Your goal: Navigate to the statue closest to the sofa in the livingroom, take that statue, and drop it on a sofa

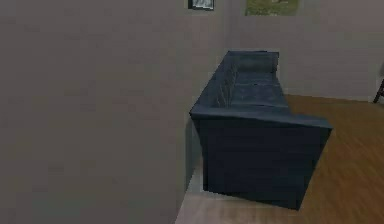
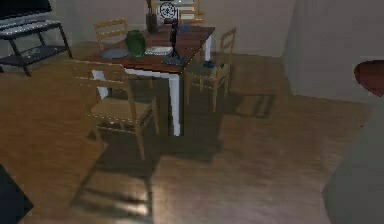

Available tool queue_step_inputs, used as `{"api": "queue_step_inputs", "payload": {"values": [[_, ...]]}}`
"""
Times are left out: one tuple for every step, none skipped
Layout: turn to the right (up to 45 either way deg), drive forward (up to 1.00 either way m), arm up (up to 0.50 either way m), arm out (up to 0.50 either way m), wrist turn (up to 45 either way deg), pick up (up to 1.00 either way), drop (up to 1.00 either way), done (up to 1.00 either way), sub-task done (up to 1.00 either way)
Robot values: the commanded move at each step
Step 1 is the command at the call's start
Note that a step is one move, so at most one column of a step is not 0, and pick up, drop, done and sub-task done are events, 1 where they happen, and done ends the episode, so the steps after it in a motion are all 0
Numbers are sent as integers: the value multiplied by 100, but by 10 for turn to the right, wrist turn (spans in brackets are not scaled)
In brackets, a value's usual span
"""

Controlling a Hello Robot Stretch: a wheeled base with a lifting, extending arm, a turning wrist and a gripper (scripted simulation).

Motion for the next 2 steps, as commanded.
{"api": "queue_step_inputs", "payload": {"values": [[150,0,0,0,0,0,0,0,0],[0,60,0,0,0,0,0,0,0]]}}
